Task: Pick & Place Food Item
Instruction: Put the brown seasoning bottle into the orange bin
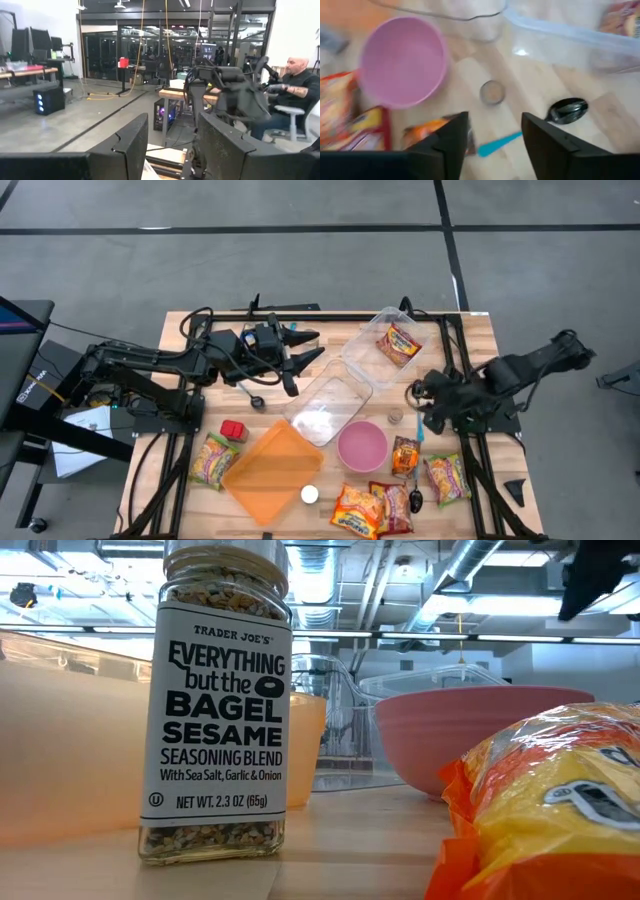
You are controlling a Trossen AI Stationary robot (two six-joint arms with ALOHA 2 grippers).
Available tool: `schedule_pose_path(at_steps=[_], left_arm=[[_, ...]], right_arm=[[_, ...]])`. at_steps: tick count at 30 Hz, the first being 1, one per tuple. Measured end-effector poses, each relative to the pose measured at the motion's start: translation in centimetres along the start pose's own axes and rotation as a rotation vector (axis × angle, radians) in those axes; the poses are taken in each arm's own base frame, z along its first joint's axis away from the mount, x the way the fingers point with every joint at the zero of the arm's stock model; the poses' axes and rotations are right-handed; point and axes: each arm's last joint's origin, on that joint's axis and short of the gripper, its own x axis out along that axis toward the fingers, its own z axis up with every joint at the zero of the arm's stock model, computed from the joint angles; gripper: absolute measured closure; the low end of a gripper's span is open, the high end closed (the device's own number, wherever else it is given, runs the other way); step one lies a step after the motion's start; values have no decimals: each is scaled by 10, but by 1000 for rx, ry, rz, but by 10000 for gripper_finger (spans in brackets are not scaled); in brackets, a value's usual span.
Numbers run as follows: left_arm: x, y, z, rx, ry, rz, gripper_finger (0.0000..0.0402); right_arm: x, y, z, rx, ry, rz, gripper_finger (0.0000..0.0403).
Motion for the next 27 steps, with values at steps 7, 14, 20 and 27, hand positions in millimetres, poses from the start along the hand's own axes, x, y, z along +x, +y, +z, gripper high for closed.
schedule_pose_path(at_steps=[7, 14, 20, 27], left_arm=[[0, 0, 0, 44, -4, 0, 234], [0, 0, 0, 44, -3, 0, 234], [0, 0, 0, 44, -4, 0, 234], [0, 0, 0, 45, -2, 0, 234]], right_arm=[[41, 18, -19, 69, 10, 66, 158], [75, 12, -37, 115, 12, 61, 147], [99, 7, -46, 107, 7, 89, 146], [119, -3, -46, 104, 1, 95, 146]])
